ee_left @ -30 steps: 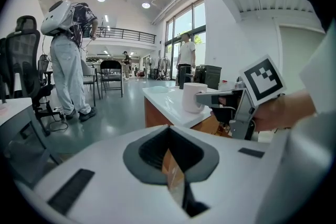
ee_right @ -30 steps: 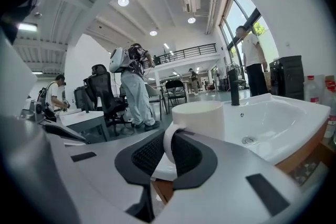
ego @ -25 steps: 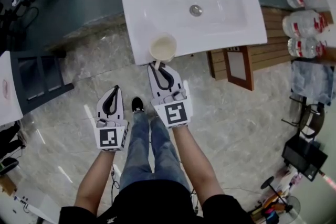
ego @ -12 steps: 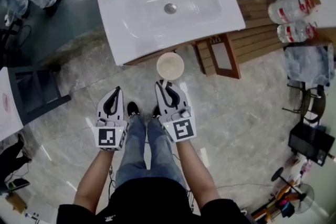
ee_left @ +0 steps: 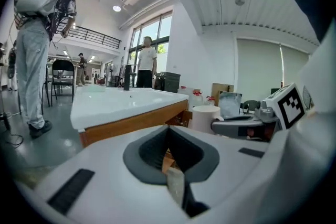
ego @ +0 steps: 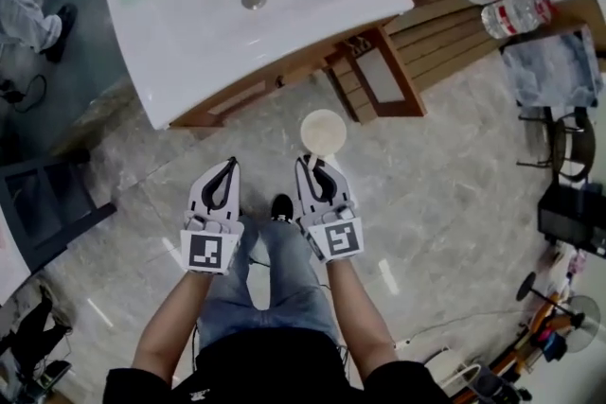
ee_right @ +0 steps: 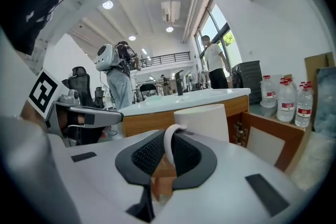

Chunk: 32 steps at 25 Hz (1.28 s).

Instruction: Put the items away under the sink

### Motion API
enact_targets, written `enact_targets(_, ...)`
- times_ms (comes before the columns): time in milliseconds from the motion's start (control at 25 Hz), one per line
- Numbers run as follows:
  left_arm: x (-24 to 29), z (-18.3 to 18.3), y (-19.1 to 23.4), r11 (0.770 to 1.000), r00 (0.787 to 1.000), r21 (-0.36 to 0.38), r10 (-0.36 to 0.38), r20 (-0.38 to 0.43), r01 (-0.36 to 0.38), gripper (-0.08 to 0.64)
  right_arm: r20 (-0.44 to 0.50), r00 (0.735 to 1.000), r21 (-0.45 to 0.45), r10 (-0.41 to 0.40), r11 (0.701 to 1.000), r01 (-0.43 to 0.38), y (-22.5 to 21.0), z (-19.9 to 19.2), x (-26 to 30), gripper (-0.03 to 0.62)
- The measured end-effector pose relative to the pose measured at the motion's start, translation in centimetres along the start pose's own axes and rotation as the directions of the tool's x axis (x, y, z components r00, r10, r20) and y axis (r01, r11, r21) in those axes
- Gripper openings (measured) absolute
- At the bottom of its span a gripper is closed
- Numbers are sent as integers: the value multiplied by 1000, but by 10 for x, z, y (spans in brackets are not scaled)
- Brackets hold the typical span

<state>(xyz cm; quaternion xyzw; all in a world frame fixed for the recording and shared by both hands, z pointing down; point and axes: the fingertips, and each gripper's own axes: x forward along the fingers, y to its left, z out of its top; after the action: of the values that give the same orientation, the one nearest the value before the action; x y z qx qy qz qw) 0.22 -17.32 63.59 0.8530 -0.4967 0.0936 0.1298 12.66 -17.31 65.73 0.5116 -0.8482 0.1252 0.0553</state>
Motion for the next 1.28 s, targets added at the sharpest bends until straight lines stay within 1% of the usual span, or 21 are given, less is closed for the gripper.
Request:
enact_targets(80, 16, -28, -5, 1000, 1000, 4, -17, 10, 17, 8, 19, 1000, -10, -10, 1000, 10, -14, -26, 4, 43)
enact_targets(160, 32, -57, -6, 999, 999, -9, -35, 22, 35, 6, 34, 999, -23, -17, 1000, 18, -27, -56, 13, 43)
enact_targets(280, 50, -101, 0, 998, 997, -17, -65, 46, 65, 8, 12, 999, -18, -30, 999, 30, -41, -103, 33, 43)
enact_targets(480, 83, -176, 9, 994, 992, 25, -105, 75, 103, 8, 68, 997, -26, -23, 999, 25, -71, -177, 70, 43)
enact_targets(600, 99, -208, 16, 993, 990, 34, -115, 82, 113, 8, 92, 995, -28, -27, 999, 30, -94, -203, 100, 43)
enact_targets(760, 110, -233, 29, 992, 989, 43, -120, 88, 117, 8, 129, 991, -30, -38, 999, 42, -129, -217, 152, 43)
enact_targets(880, 114, -250, 36, 990, 989, 78, -126, 83, 119, 8, 164, 985, -38, -52, 998, 59, -153, -217, 189, 43)
enact_targets(960, 116, -259, 41, 990, 990, 82, -120, 77, 114, 8, 185, 981, -41, -53, 997, 62, -165, -214, 211, 43)
enact_targets(1120, 115, -267, 50, 992, 992, 71, -106, 64, 102, 8, 225, 974, -48, -35, 998, 47, -177, -202, 248, 41)
enact_targets(1280, 108, -274, 52, 990, 994, 99, -103, 41, 98, 6, 267, 964, -58, -1, 998, 17, -176, -195, 266, 41)
